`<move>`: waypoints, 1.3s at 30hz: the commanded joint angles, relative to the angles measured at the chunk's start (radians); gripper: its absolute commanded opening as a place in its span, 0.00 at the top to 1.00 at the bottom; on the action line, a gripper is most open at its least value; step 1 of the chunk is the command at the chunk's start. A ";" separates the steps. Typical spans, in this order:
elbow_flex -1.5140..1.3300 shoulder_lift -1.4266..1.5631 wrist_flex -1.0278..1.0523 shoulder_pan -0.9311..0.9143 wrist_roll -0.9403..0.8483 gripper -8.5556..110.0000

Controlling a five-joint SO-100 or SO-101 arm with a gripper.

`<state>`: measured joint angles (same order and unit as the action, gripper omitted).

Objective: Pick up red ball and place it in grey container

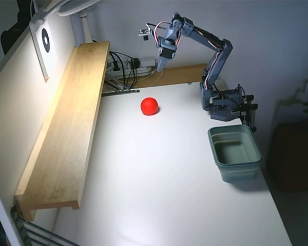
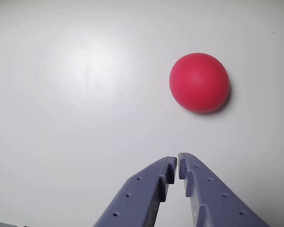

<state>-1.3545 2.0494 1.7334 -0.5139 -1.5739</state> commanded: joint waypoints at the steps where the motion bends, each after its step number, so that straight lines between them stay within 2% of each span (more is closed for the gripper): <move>1: 0.032 0.032 0.012 -0.013 0.003 0.95; 17: 0.032 0.032 0.012 -0.013 0.003 0.95; 18: 0.032 0.032 0.012 -0.013 0.003 0.61; 31: 0.032 0.032 0.012 -0.016 0.003 0.61; 39: 0.032 0.032 0.012 -0.120 0.003 0.61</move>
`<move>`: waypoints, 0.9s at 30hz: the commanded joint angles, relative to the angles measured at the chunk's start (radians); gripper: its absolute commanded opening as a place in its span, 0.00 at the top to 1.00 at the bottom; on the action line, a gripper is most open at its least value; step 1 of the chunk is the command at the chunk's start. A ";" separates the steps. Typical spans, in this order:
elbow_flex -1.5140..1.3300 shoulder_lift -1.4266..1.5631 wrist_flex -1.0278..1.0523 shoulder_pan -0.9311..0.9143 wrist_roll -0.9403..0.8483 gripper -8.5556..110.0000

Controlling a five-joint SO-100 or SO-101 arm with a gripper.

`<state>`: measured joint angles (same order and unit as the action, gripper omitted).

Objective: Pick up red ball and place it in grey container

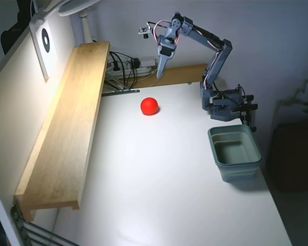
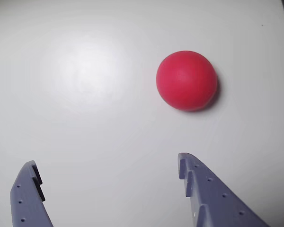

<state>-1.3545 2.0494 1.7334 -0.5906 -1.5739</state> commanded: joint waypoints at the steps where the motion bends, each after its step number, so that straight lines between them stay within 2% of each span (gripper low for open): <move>1: 0.032 0.032 0.012 -0.059 0.003 0.61; 27: 0.032 0.032 0.012 -0.214 0.003 0.61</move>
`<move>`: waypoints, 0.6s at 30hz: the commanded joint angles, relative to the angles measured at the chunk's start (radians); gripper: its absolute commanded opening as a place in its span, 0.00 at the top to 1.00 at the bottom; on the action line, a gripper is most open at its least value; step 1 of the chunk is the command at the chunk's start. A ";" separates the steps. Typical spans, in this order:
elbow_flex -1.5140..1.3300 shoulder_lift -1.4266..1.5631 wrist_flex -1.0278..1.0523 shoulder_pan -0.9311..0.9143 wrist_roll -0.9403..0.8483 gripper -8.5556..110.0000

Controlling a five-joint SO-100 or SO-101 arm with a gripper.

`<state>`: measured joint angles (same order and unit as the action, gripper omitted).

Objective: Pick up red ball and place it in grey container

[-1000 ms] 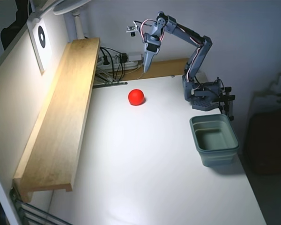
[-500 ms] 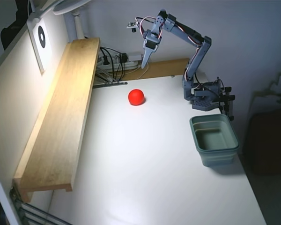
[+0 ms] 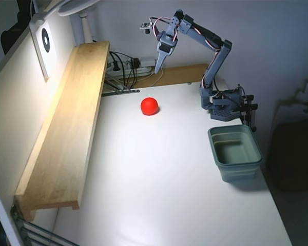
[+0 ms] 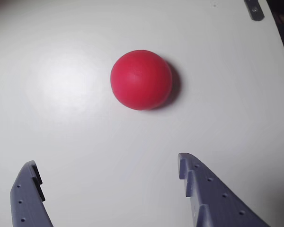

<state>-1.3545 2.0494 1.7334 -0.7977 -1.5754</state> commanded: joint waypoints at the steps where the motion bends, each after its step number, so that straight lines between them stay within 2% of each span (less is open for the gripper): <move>1: 0.032 0.032 0.012 -0.007 0.005 0.61; 13: 0.035 0.024 0.012 -0.007 0.005 0.61; 18: 0.073 -0.072 0.011 -0.007 0.005 0.61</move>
<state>-1.3407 1.9972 1.7334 -0.7931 -1.5739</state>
